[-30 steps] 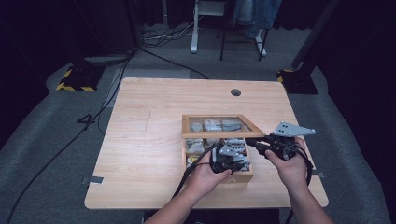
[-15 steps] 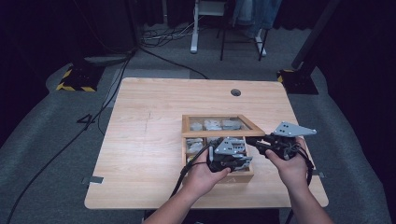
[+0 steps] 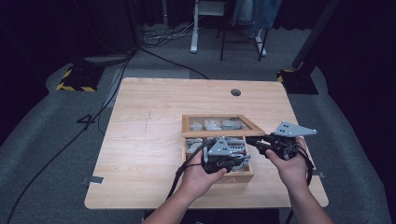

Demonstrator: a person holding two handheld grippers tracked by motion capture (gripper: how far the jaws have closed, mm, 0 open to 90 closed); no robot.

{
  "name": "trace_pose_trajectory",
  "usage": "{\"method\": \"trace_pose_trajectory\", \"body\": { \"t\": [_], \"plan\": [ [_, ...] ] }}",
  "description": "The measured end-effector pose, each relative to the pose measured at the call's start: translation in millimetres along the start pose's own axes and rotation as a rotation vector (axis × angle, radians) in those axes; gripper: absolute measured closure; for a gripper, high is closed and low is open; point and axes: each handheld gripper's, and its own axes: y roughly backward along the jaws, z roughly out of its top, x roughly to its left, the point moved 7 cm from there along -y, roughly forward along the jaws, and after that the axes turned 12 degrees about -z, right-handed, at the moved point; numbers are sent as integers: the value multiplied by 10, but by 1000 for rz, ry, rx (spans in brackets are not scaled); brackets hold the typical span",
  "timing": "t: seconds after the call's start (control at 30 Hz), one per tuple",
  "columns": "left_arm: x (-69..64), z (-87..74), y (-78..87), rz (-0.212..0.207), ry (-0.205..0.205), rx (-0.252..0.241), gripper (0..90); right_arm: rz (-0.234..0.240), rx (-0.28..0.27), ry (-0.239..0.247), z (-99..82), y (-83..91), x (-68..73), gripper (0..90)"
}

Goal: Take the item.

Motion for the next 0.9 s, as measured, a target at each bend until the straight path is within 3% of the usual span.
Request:
{"method": "trace_pose_trajectory", "body": {
  "t": [0.23,0.57,0.9],
  "plan": [
    [-64,63,166,6,-11,-25,888,0,1,-1,-1,1,1,723],
    [-122,49,451,24,-23,-16,888,3,3,-2,-21,-6,8,723],
    [-216,-57,897,95,-36,-14,886,1,12,0,-34,-30,12,723]
  ]
}}
